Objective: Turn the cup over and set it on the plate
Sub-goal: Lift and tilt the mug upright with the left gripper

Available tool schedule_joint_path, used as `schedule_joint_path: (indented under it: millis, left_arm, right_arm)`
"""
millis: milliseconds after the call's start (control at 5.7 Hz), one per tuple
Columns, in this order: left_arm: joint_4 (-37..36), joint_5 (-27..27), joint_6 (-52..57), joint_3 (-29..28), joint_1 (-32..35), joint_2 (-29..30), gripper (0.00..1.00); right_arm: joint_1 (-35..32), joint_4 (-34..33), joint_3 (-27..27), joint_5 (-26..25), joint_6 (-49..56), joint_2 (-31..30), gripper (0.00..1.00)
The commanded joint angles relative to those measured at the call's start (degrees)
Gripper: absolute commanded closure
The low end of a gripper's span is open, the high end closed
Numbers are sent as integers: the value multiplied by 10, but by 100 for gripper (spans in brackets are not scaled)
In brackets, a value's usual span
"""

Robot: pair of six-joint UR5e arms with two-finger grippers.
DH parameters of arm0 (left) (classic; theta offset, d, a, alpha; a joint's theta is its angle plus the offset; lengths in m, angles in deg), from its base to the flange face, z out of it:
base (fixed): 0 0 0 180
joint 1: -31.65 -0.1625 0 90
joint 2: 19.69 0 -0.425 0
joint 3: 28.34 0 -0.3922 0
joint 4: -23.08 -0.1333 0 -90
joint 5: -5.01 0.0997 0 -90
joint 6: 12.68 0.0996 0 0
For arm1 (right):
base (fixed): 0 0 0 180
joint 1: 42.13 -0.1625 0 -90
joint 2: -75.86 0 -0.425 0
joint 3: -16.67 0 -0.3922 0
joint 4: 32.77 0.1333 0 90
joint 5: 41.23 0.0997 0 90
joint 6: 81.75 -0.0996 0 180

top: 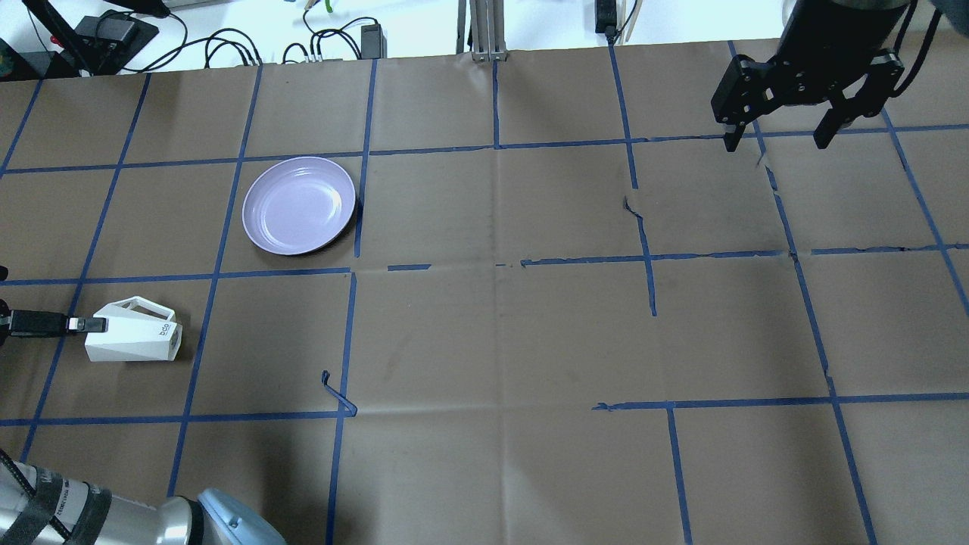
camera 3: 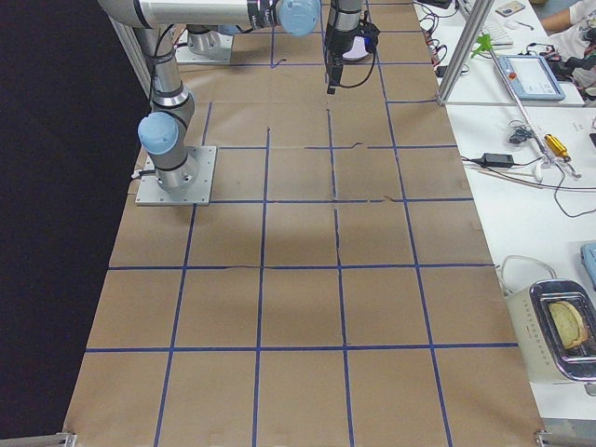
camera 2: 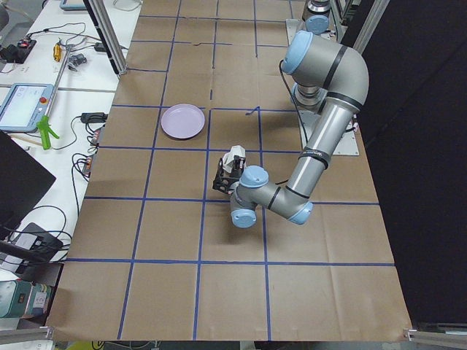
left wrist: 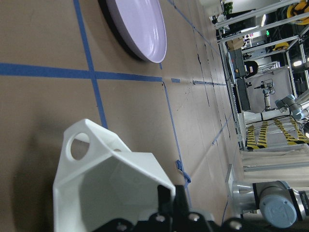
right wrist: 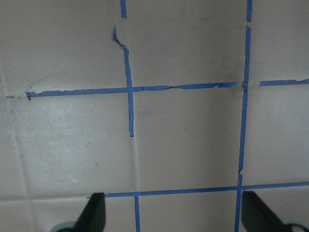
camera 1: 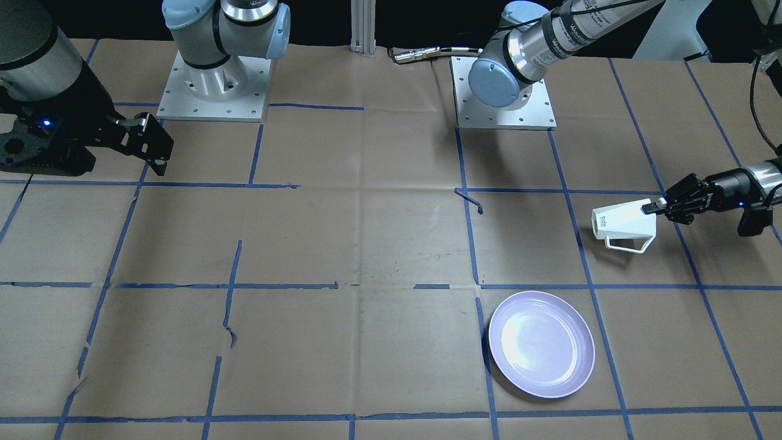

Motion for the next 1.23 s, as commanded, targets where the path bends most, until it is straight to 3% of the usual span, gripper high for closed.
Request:
schedule_joint_path:
  millis: [0, 175, 351, 702, 1053]
  left_arm:
    - [4, -8, -76, -8, 27, -58, 100]
    - [-4, -5, -137, -11, 54, -97, 100]
    - [-67, 4, -197, -12, 107, -142, 100]
    - [-226, 93, -347, -12, 245, -182, 100]
    - [-383, 177, -428, -9, 379, -168, 100]
  right_arm:
    - [0, 0, 0, 0, 0, 0, 0]
    - [0, 0, 0, 0, 0, 0, 0]
    - [0, 0, 0, 0, 0, 0, 0]
    - [0, 0, 0, 0, 0, 0, 0]
    - [0, 0, 0, 0, 0, 0, 0]
